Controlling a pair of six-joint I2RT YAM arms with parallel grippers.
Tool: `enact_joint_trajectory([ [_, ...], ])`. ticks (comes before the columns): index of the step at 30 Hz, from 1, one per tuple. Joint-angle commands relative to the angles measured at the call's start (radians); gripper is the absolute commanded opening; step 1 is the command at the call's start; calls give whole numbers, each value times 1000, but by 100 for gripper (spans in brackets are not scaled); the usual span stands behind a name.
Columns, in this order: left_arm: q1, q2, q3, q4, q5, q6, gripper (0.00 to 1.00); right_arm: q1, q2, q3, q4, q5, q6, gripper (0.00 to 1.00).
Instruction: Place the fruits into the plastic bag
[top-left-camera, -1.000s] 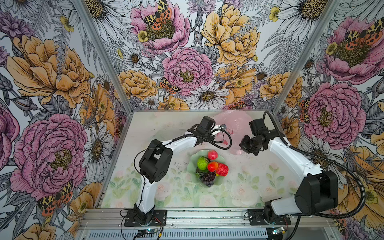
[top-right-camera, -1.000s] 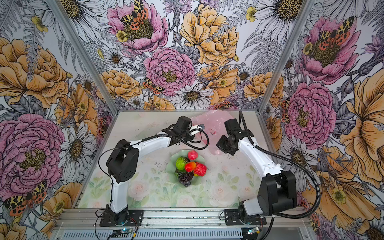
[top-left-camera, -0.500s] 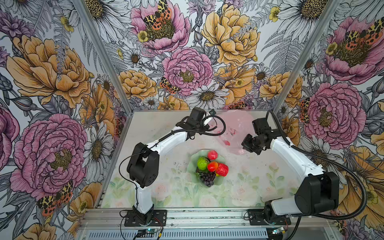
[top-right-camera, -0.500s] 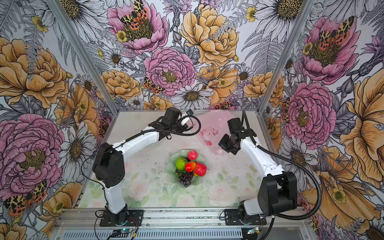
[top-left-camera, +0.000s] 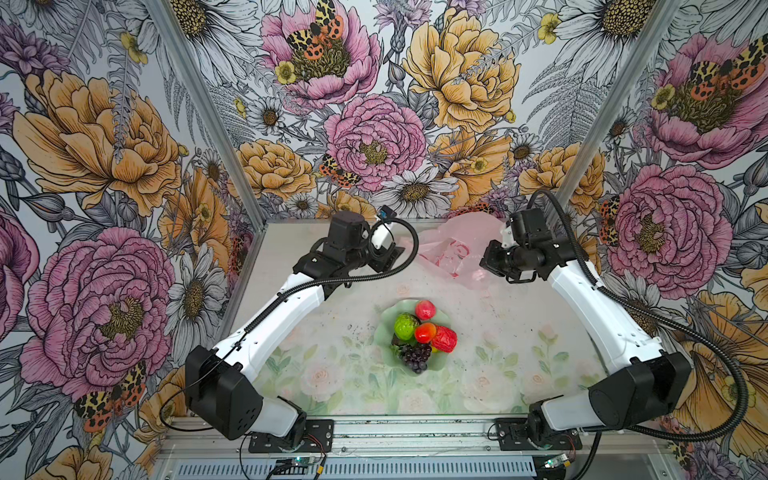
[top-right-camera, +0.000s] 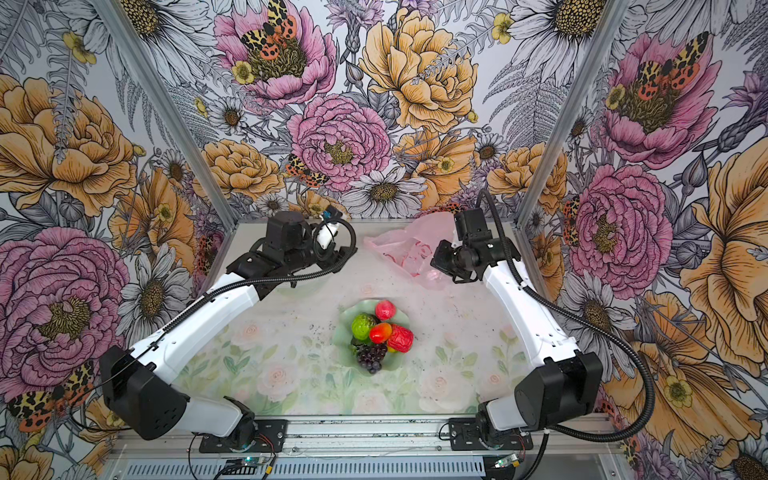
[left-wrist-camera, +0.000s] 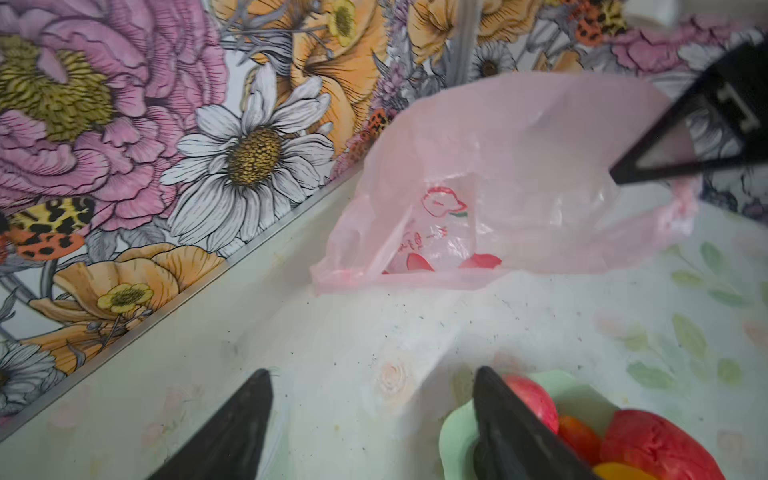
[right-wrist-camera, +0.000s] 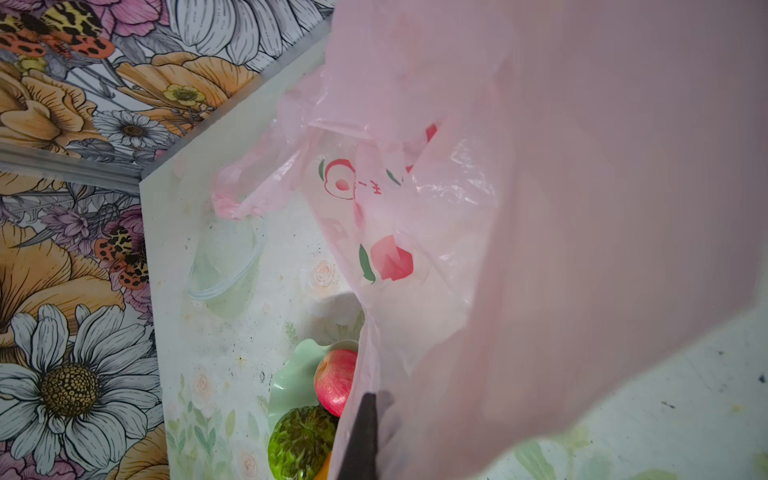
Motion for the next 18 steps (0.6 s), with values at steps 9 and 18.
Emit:
enact_joint_trajectory([
  [9, 90, 55, 49, 108, 97, 123, 91, 59, 107, 513, -218, -94, -165, 0],
  [18, 150, 53, 44, -28, 515, 21, 91, 105, 128, 649, -296, -79, -172, 0],
])
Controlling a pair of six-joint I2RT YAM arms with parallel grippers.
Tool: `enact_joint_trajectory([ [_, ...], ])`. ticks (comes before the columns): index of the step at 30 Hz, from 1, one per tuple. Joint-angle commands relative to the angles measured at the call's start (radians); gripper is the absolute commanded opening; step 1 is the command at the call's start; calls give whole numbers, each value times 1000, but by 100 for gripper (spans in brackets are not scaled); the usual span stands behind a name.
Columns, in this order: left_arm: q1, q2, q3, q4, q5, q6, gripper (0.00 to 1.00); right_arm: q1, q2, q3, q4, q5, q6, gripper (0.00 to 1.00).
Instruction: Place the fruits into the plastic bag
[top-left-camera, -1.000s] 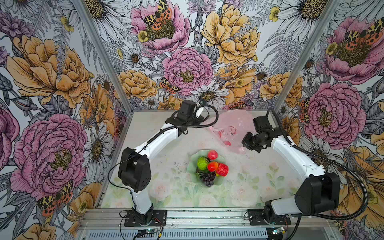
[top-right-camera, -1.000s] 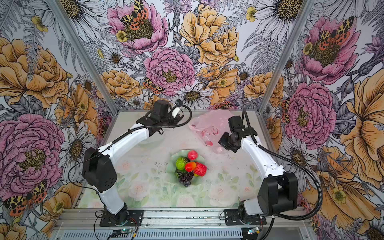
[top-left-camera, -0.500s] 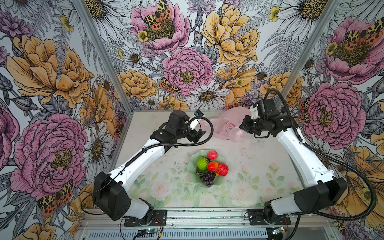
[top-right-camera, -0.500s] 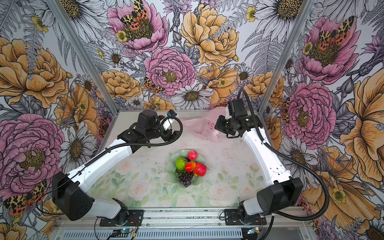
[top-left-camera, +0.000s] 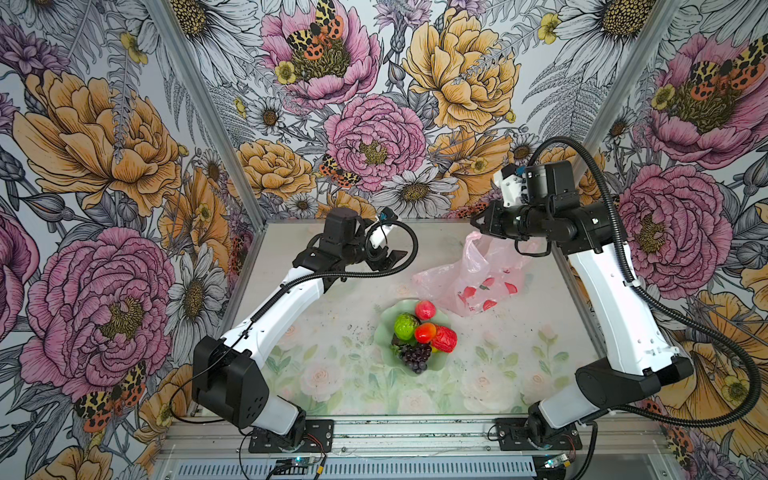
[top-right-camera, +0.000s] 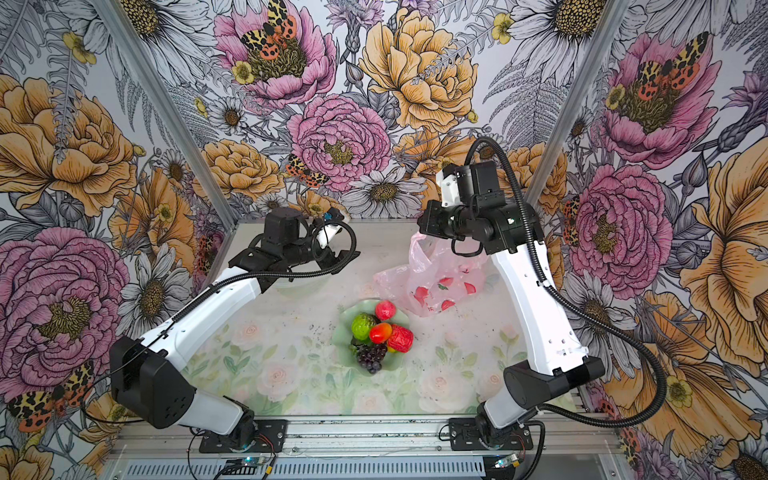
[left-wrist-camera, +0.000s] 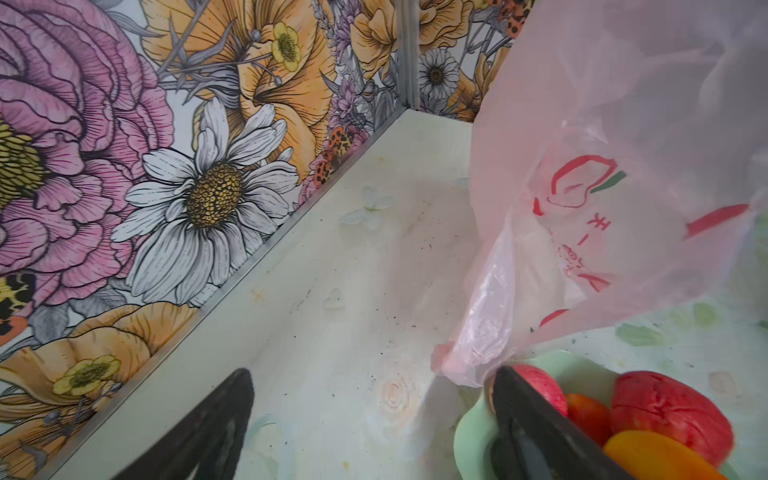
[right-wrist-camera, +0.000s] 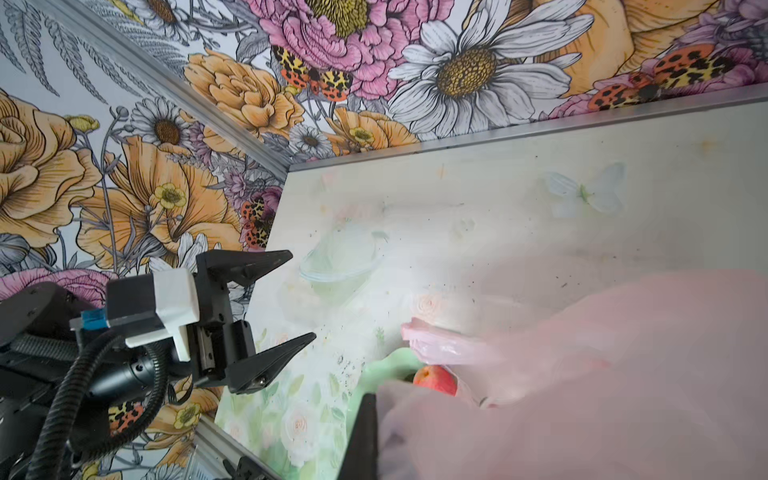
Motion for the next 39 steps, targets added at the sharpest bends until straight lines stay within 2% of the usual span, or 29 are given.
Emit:
enact_joint_trajectory([
  [1, 36, -7, -7, -52, 257, -78, 91, 4, 0, 48, -49, 2, -17, 0],
  [3, 41, -13, -36, -53, 326, -108, 90, 10, -3, 70, -50, -5, -11, 0],
  [6, 32, -17, -61, -54, 348, -102, 90, 13, -6, 112, -51, -21, -2, 0],
  [14, 46, 23, 0, -70, 314, -68, 91, 14, 8, 224, -54, -89, 31, 0],
  [21, 55, 56, 81, -183, 280, 47, 92, 14, 21, 299, -54, -137, 61, 0],
  [26, 76, 63, 76, -186, 269, 49, 91, 14, 29, 336, -56, -175, 75, 0],
  [30, 77, 76, 82, -188, 287, 37, 86, 14, 26, 335, -56, -181, 74, 0],
  [31, 77, 80, 82, -187, 291, 33, 83, 14, 26, 334, -58, -181, 72, 0],
  [34, 78, 97, 89, -187, 312, 12, 61, 14, 27, 330, -58, -188, 71, 0],
  [35, 78, 104, 92, -187, 317, 5, 47, 13, 29, 330, -59, -187, 69, 0],
  [36, 78, 111, 96, -190, 318, 1, 25, 13, 26, 328, -59, -183, 68, 0],
  [37, 77, 119, 103, -195, 313, -6, 8, 14, 27, 325, -58, -183, 65, 0],
  [38, 80, 126, 111, -203, 307, -11, 0, 14, 25, 319, -60, -183, 61, 0],
  [39, 81, 133, 119, -207, 300, -29, 0, 14, 22, 306, -62, -181, 56, 0],
])
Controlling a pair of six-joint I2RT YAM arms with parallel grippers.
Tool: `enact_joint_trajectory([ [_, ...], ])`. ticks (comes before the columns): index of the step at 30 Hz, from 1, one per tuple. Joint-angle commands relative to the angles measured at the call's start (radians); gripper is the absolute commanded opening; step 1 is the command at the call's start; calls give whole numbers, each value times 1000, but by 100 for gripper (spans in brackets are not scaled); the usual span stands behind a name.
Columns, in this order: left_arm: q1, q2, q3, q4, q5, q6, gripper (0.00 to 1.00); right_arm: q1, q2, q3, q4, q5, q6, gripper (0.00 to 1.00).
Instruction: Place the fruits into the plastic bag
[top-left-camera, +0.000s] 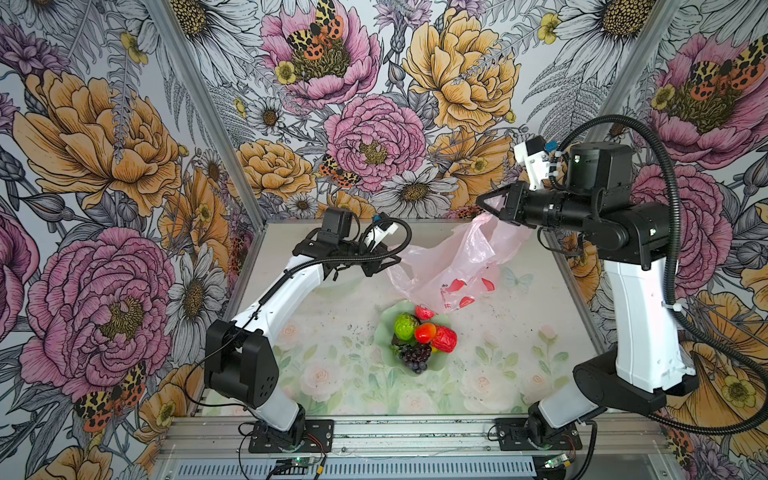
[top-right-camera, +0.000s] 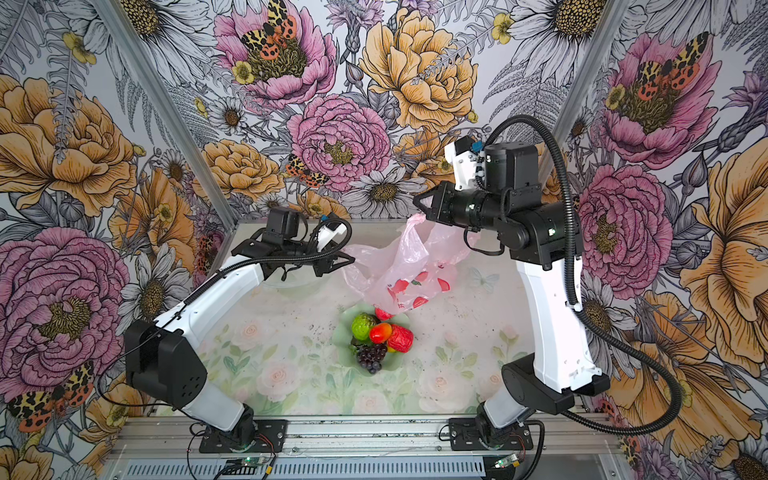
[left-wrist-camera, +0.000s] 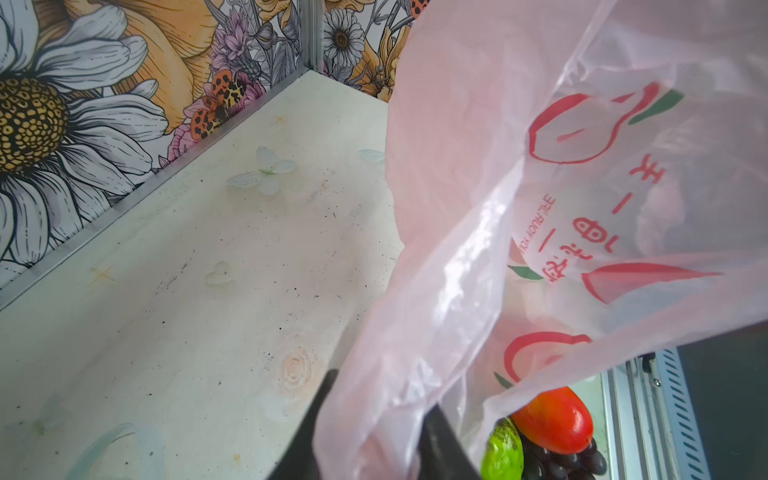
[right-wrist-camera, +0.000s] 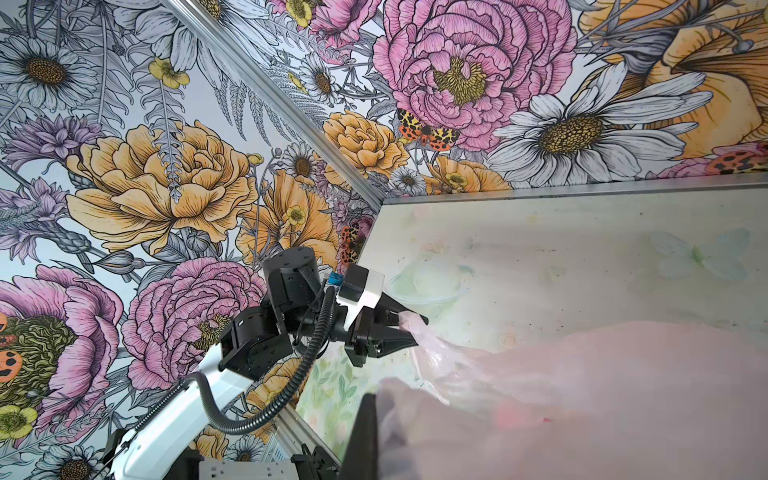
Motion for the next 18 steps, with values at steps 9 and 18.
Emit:
enact_joint_trajectory([
  [9, 191, 18, 153, -16, -180, -501, 0, 6, 23, -138, -253, 313, -155, 0],
  [18, 160, -95, 128, -24, -377, -660, 0, 9, 58, -257, -272, 586, -82, 0],
])
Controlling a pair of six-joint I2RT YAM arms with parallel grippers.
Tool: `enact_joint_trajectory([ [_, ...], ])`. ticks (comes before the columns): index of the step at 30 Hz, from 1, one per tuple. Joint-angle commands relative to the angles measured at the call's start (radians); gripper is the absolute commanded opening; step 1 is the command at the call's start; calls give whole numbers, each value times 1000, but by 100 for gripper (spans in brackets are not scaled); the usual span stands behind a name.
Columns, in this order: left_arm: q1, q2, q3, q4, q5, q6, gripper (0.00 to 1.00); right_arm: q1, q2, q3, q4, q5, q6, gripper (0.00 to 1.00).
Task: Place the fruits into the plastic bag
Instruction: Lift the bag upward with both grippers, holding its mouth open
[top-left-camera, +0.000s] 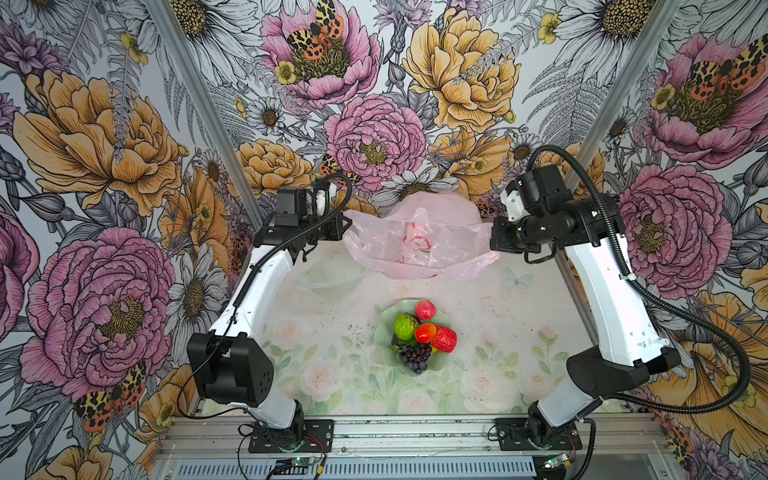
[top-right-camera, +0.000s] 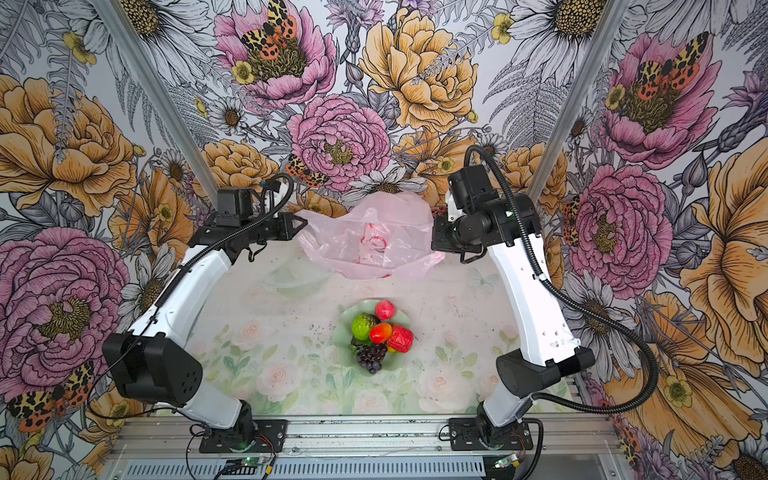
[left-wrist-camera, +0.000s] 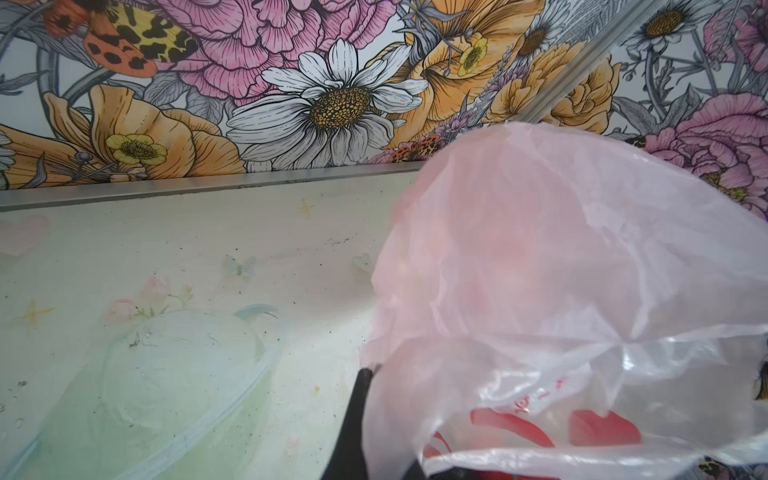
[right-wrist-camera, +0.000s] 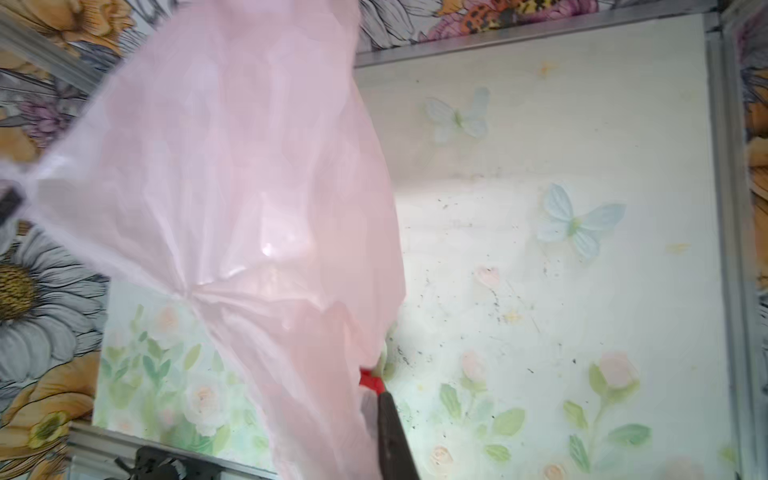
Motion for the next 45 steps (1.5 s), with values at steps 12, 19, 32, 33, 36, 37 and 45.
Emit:
enact_joint_trajectory([
  [12, -145, 147, 653, -125, -387, -236, 0, 45, 361, 761, 570, 158, -72, 0],
  [19, -329, 50, 771, 13, -506, 86, 0, 227, -74, 52, 1238, 139, -446, 0],
  [32, -187, -158, -404, 7, -331, -269, 0, 269, -111, -805, 928, 196, -83, 0],
  [33, -196, -168, -428, 6, -320, -275, 0, 269, -117, -801, 928, 201, -86, 0],
  [36, -225, -259, -432, -4, -367, -270, 0, 246, -131, -747, 908, 221, -115, 0],
  [37, -218, -287, -416, -17, -389, -274, 0, 231, -123, -708, 889, 207, -121, 0],
  [45, -125, -338, -328, -64, -372, -308, 0, 186, -67, -582, 881, 140, -87, 0],
])
